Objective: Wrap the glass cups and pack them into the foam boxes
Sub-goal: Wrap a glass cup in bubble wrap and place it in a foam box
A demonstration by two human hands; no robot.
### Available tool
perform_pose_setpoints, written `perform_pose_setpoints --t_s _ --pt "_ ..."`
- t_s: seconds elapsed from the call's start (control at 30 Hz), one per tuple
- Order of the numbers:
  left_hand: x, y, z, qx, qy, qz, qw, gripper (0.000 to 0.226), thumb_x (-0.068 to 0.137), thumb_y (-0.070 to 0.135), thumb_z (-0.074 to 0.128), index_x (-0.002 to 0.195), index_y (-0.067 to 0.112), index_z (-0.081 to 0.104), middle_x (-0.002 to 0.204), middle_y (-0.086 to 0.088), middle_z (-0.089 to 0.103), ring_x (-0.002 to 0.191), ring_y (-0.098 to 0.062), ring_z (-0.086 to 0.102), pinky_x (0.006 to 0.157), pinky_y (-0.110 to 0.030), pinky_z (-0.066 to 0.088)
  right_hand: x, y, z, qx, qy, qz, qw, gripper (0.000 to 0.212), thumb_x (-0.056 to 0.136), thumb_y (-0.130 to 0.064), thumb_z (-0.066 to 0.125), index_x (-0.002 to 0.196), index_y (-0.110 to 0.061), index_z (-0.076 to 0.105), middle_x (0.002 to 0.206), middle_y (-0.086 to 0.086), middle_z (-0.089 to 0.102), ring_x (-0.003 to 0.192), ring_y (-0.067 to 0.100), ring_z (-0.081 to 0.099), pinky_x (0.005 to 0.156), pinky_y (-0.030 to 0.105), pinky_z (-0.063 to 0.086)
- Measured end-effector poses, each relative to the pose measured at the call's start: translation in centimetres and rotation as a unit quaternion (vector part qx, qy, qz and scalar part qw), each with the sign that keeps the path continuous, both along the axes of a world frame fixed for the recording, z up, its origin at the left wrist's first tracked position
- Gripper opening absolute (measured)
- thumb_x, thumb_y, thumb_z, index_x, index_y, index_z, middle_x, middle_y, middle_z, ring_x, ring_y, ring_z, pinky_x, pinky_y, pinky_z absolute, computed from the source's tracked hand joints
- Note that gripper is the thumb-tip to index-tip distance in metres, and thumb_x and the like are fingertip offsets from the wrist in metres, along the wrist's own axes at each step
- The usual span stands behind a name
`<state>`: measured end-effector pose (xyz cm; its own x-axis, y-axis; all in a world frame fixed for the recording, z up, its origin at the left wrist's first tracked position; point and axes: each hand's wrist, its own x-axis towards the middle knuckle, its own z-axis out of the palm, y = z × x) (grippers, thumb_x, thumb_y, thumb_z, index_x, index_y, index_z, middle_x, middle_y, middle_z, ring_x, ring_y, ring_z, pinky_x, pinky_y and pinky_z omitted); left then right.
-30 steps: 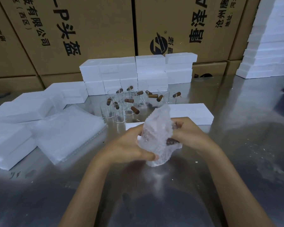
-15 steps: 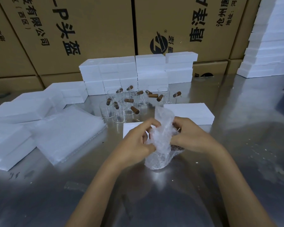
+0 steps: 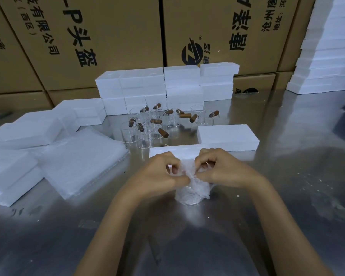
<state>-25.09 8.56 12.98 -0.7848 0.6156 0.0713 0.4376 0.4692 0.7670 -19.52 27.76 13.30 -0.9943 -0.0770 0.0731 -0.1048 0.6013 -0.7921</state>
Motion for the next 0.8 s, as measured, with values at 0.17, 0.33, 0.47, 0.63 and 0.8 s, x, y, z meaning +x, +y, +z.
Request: perform_pose_setpoints --t_s 0.17,0.33,0.47,0.63,0.8 --pt "0.7 -0.6 1.0 -0.003 -0.011 -0.078 0.997 0.054 0.060 0.056 0.082 0.107 0.041 0.059 0.108 0.020 0.054 0.081 -0.014 0.057 0.070 -0.026 0.050 -0.2 -0.2 -0.3 0.043 -0.016 -0.007 0.999 0.004 0.066 -0.032 0.069 0.063 -0.035 0.070 0.075 -0.012 0.048 0.073 0.004 0.047 0.068 0.023 0.037" --pt "1.4 0.7 0.3 -0.007 0.096 -0.053 0.994 0.023 0.076 0.044 0.080 0.084 0.031 0.064 0.096 0.017 0.056 0.072 -0.008 0.049 0.068 -0.024 0.042 0.3 -0.1 0.3 -0.013 -0.055 0.006 0.998 0.015 0.068 -0.040 0.068 0.063 -0.026 0.073 0.078 -0.013 0.057 0.066 0.000 0.052 0.067 0.023 0.042" --pt "1.5 0.9 0.0 -0.044 0.129 -0.023 0.990 0.013 0.086 0.035 0.073 0.080 0.032 0.062 0.080 0.032 0.057 0.066 0.004 0.050 0.056 -0.014 0.032 0.5 0.3 1.2 -0.081 0.012 -0.043 0.996 0.026 0.067 -0.039 0.055 0.062 -0.020 0.072 0.082 -0.002 0.068 0.071 0.008 0.056 0.070 0.027 0.045" --pt "2.0 1.2 0.0 -0.028 0.127 0.003 0.992 0.018 0.084 0.023 0.069 0.091 0.037 0.059 0.088 0.020 0.068 0.060 -0.001 0.049 0.060 -0.024 0.036 1.2 0.7 1.5 -0.135 0.019 -0.034 0.990 0.046 0.083 -0.032 0.041 0.063 -0.008 0.075 0.057 0.010 0.065 0.050 0.018 0.039 0.056 0.019 0.039" --pt "2.4 0.9 0.3 -0.084 0.138 0.012 0.987 0.017 0.083 0.028 0.061 0.075 0.037 0.074 0.061 0.025 0.058 0.054 -0.003 0.048 0.050 -0.020 0.029 1.1 -1.5 1.2 -0.016 0.019 -0.045 0.999 0.048 0.083 -0.032 0.038 0.056 -0.016 0.074 0.048 -0.008 0.057 0.048 0.002 0.045 0.057 0.014 0.037"
